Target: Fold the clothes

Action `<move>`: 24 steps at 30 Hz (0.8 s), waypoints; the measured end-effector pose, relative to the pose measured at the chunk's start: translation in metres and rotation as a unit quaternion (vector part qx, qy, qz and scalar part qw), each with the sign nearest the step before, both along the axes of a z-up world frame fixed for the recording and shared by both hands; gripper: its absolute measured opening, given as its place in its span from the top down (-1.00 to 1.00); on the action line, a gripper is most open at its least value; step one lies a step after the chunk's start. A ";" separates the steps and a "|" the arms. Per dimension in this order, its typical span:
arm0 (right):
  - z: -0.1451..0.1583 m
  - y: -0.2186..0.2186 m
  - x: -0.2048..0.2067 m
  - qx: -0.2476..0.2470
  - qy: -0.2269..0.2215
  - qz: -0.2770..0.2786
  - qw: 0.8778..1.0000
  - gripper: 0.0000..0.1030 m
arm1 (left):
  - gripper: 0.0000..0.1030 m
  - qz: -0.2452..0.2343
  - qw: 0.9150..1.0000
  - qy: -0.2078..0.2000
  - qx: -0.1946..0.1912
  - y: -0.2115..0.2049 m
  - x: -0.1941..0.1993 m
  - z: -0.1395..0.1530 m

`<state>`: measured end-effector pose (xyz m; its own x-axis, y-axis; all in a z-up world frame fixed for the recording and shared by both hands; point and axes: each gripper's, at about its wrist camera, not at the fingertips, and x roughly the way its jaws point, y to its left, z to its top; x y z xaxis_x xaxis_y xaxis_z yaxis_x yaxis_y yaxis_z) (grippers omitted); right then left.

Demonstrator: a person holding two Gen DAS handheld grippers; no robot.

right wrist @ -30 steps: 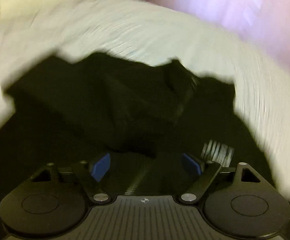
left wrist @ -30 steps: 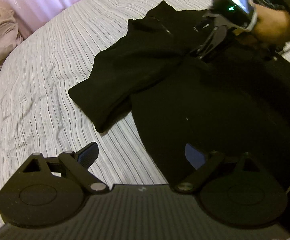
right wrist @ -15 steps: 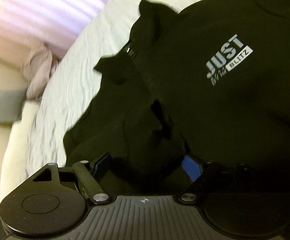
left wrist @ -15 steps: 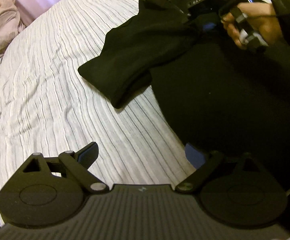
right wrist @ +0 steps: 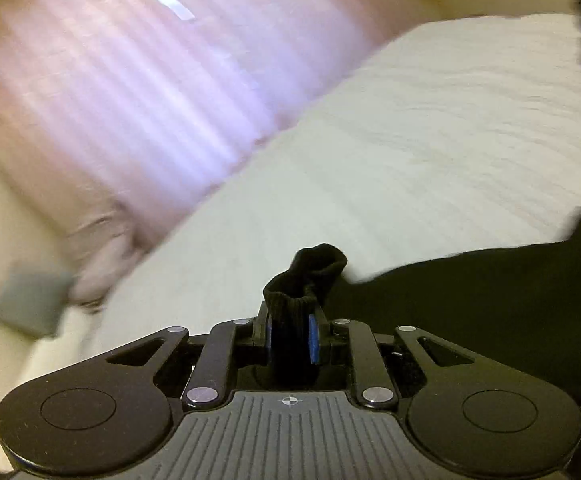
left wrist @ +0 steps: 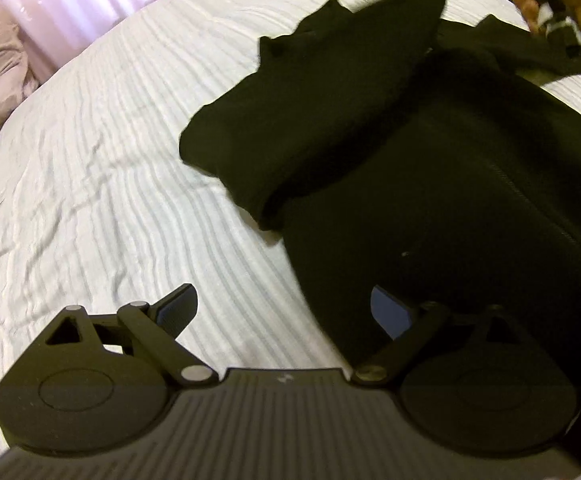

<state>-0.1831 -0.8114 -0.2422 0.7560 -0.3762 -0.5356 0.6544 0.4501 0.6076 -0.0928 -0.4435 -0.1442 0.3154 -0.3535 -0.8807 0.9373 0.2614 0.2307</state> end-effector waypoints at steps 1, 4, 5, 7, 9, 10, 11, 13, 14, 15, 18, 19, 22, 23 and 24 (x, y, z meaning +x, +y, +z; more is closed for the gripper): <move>-0.014 -0.006 -0.006 0.010 0.017 -0.005 1.000 0.69 | -0.78 -0.005 1.000 0.000 0.002 -0.003 -0.002 -0.002; -0.041 -0.019 -0.025 0.024 0.056 -0.016 0.998 0.69 | -0.78 -0.016 1.000 -0.003 0.005 -0.009 -0.006 -0.005; -0.045 -0.021 -0.031 0.023 0.065 -0.018 0.997 0.69 | -0.78 -0.017 1.000 -0.005 0.005 -0.011 -0.006 -0.005; -0.051 -0.024 -0.041 0.022 0.073 -0.024 0.997 0.69 | -0.78 -0.019 1.000 -0.009 0.003 -0.015 -0.006 -0.003; -0.045 -0.027 -0.049 0.014 0.072 -0.029 0.997 0.69 | -0.78 -0.017 1.000 -0.007 0.005 -0.017 -0.004 -0.004; -0.042 -0.029 -0.055 0.008 0.080 -0.029 0.996 0.69 | -0.78 -0.017 1.000 -0.006 0.006 -0.018 -0.004 -0.005; -0.042 -0.030 -0.060 0.003 0.088 -0.030 0.996 0.69 | -0.78 -0.019 1.000 -0.007 0.006 -0.020 -0.005 -0.004; -0.041 -0.026 -0.069 0.006 0.098 -0.039 0.994 0.69 | -0.78 -0.024 1.000 -0.009 0.005 -0.024 -0.006 -0.004; -0.040 -0.023 -0.073 0.009 0.102 -0.045 0.994 0.69 | -0.78 -0.026 1.000 -0.010 0.005 -0.026 -0.007 -0.004; -0.039 -0.021 -0.077 0.012 0.106 -0.050 0.993 0.69 | -0.78 -0.028 1.000 -0.011 0.005 -0.028 -0.008 -0.004; -0.039 -0.014 -0.086 0.018 0.126 -0.047 0.991 0.69 | -0.78 -0.037 0.999 -0.010 0.007 -0.033 -0.013 -0.006; -0.041 -0.014 -0.087 0.021 0.132 -0.043 0.990 0.69 | -0.78 -0.041 0.999 -0.010 0.008 -0.035 -0.015 -0.007; -0.050 -0.018 -0.089 0.032 0.142 -0.040 0.989 0.68 | -0.78 -0.051 0.999 -0.011 0.007 -0.040 -0.020 -0.007; -0.051 -0.019 -0.091 0.034 0.145 -0.040 0.988 0.67 | -0.78 -0.053 0.999 -0.010 0.007 -0.042 -0.022 -0.007; -0.051 -0.019 -0.092 0.035 0.147 -0.041 0.988 0.49 | -0.78 -0.055 0.998 -0.010 0.007 -0.044 -0.024 -0.006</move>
